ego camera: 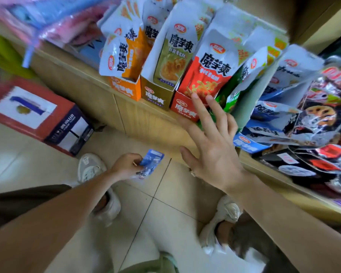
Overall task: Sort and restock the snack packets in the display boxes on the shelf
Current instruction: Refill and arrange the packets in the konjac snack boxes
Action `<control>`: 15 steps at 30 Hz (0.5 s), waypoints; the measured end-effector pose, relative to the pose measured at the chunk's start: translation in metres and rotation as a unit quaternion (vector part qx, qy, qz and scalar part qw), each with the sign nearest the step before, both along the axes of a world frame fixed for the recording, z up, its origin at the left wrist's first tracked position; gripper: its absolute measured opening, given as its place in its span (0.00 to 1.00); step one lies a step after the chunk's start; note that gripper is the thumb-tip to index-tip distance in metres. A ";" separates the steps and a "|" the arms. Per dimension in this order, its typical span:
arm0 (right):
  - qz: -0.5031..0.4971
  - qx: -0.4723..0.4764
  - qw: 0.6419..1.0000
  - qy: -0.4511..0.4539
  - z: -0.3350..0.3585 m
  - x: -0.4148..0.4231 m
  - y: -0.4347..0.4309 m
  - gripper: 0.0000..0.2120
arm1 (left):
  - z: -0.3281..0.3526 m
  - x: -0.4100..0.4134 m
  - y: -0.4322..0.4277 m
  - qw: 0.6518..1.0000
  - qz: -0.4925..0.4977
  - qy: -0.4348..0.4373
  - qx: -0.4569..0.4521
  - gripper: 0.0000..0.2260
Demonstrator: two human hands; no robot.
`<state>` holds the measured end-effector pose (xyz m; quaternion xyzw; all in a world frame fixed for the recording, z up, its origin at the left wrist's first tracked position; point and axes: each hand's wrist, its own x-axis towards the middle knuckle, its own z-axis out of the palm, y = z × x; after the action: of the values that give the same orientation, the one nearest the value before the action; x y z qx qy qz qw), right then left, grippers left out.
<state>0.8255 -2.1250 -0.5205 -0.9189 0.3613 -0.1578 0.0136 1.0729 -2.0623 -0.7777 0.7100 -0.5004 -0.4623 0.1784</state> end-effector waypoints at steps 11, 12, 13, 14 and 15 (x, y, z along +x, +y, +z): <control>0.200 0.041 0.979 -0.003 -0.013 -0.026 0.029 0.29 | 0.230 -0.030 0.024 0.984 0.018 0.178 -0.010 0.03; 0.199 0.028 0.979 -0.018 -0.011 -0.027 0.030 0.26 | 0.244 -0.035 0.027 0.980 0.023 0.198 -0.009 0.05; 0.197 0.013 0.979 -0.043 -0.008 -0.028 0.031 0.22 | 0.256 -0.038 0.030 0.976 0.028 0.217 -0.011 0.06; 0.192 -0.002 0.979 -0.070 -0.003 -0.028 0.030 0.17 | 0.268 -0.041 0.030 0.972 0.036 0.231 -0.010 0.06; 0.188 -0.013 0.978 -0.094 0.003 -0.030 0.030 0.14 | 0.279 -0.044 0.032 0.969 0.044 0.243 -0.002 0.04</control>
<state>0.7959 -2.0951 -0.5174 -0.9515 0.1774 -0.2428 0.0653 1.0287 -2.0305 -0.4984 0.5975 -0.4113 -0.6112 0.3166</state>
